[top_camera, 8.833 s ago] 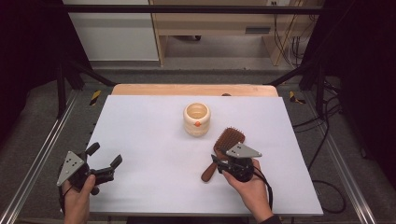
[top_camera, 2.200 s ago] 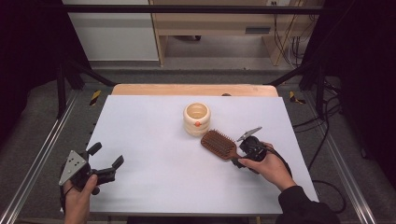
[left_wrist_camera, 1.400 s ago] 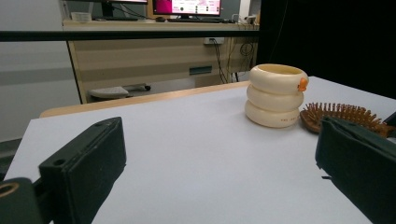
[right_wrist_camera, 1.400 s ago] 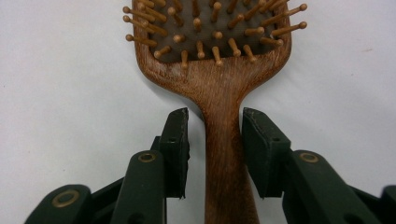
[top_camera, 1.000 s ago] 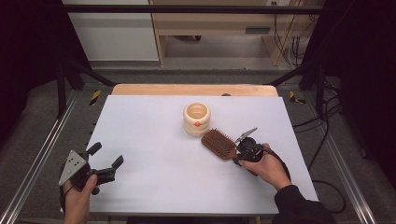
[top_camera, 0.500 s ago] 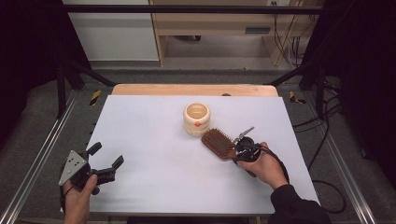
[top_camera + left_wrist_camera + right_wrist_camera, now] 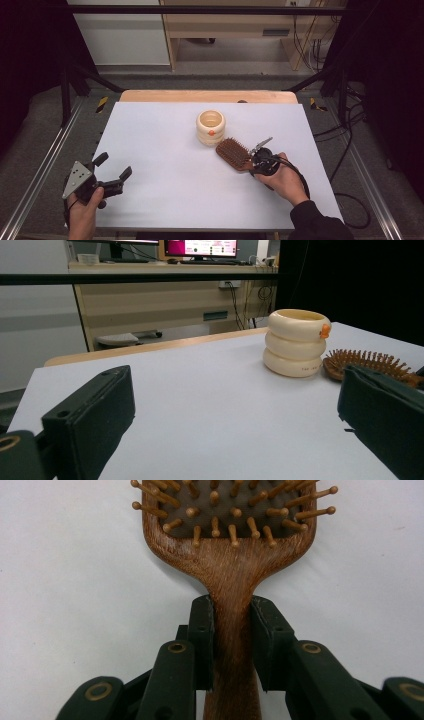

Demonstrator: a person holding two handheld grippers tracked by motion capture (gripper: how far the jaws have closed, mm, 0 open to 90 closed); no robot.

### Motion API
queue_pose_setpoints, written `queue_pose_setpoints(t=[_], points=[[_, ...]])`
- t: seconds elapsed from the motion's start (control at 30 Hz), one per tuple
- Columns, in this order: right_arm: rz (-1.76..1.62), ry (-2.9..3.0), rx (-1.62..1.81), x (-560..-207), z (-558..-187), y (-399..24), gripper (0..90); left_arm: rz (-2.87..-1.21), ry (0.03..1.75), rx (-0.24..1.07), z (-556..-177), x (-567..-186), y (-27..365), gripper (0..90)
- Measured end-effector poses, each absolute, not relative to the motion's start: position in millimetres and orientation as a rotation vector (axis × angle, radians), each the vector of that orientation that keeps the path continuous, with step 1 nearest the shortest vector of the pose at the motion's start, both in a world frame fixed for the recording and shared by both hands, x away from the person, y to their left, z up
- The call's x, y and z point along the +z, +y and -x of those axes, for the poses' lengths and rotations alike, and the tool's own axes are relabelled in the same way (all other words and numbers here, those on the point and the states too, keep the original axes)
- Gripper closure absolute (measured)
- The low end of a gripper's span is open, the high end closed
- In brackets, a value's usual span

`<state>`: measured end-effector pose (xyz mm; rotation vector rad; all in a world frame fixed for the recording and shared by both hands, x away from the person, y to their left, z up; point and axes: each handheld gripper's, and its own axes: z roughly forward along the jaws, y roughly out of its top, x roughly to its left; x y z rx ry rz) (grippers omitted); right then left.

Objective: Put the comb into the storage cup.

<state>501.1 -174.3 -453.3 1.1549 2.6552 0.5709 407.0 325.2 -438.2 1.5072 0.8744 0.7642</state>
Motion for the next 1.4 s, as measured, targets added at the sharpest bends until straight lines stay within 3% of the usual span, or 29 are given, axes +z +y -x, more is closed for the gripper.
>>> queue_pose_setpoints(t=[0.5, 1.1, 1.4], points=[[-1.118, 2.514, 0.807, -438.4, -474.4, -186.0, 73.0, -1.495, 0.884, 0.727, -404.1, -430.6, 312.2, 2.3], [-1.087, 2.214, 1.161, -425.2, -450.0, -190.6, 73.0, -1.552, 0.760, 0.557, -427.8, -374.6, 217.9, 3.3], [-1.079, 2.118, 1.259, -424.6, -447.7, -186.0, 73.0, -1.554, 0.744, 0.465, -443.5, -366.0, 178.7, 3.4]])
